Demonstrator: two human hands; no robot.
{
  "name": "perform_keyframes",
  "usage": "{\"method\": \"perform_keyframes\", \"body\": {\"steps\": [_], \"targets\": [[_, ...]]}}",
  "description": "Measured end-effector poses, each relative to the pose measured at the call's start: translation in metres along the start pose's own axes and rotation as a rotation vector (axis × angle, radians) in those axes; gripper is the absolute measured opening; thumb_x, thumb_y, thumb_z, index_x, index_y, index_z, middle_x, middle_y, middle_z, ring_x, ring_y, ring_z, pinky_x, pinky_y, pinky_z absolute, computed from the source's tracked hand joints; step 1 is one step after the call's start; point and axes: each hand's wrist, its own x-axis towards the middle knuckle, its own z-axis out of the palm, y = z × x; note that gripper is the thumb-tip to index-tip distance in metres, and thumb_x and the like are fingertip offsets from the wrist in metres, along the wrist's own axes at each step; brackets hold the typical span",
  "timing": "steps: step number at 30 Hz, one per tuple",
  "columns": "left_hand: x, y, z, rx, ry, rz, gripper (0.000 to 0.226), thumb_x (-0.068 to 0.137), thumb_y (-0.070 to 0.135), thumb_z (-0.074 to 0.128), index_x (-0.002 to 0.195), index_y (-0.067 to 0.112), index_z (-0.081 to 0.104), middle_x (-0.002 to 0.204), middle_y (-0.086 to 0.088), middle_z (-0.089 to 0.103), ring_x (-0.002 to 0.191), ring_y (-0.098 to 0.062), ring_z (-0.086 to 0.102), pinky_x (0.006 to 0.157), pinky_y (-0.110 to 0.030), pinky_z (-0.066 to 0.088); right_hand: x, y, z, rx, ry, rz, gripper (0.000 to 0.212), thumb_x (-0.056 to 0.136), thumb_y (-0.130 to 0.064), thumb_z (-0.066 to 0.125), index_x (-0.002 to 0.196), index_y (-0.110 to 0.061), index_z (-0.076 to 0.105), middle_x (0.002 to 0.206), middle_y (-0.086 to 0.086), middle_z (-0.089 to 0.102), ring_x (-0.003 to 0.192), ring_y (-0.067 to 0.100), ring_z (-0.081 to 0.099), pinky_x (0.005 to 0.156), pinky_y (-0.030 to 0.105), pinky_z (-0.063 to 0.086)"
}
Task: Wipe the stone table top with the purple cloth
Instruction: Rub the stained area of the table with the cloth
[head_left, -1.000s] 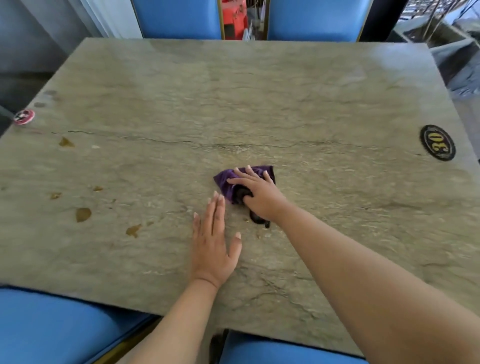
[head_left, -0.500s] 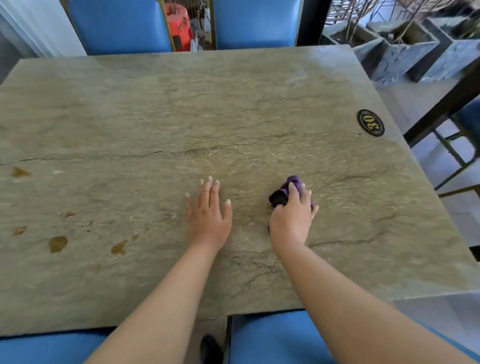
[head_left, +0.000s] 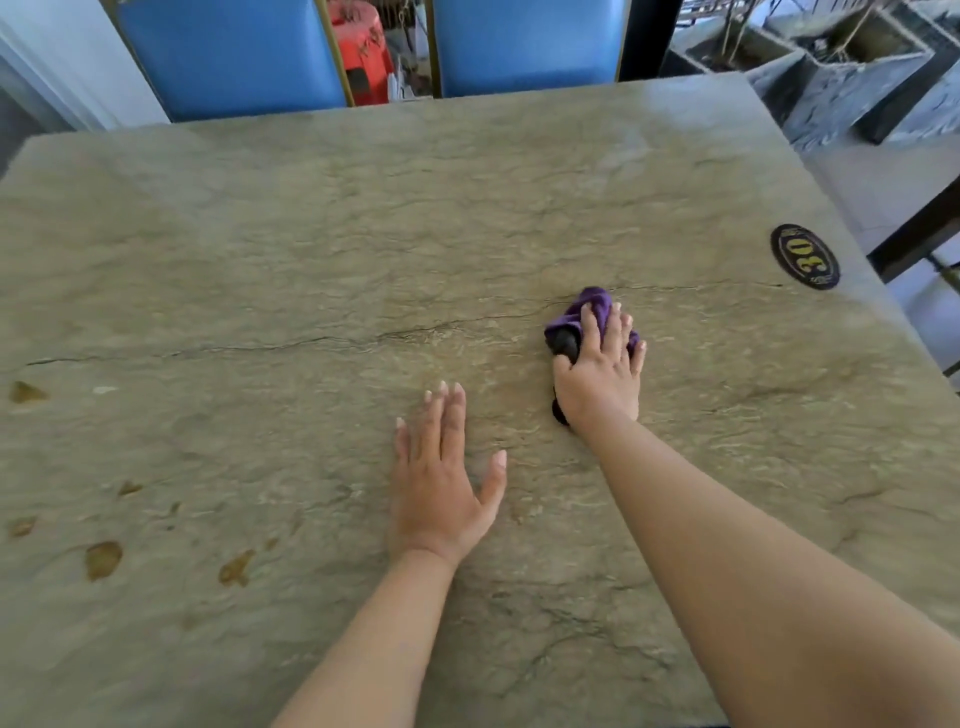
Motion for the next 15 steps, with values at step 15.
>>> {"method": "perform_keyframes", "body": {"steps": [15], "targets": [[-0.059,-0.088,-0.031,-0.127,0.087,-0.15,0.064,0.092,0.037,0.029,0.148,0.005,0.032,0.157,-0.008,0.026,0.147,-0.02,0.019,0.117,-0.047,0.024,-0.007,-0.1,0.043,0.013,-0.133,-0.329,0.066,0.088,-0.021,0.047,0.148,-0.033,0.025,0.162,-0.001,0.003,0.148,0.019,-0.004,0.118,0.039,-0.007]]}}
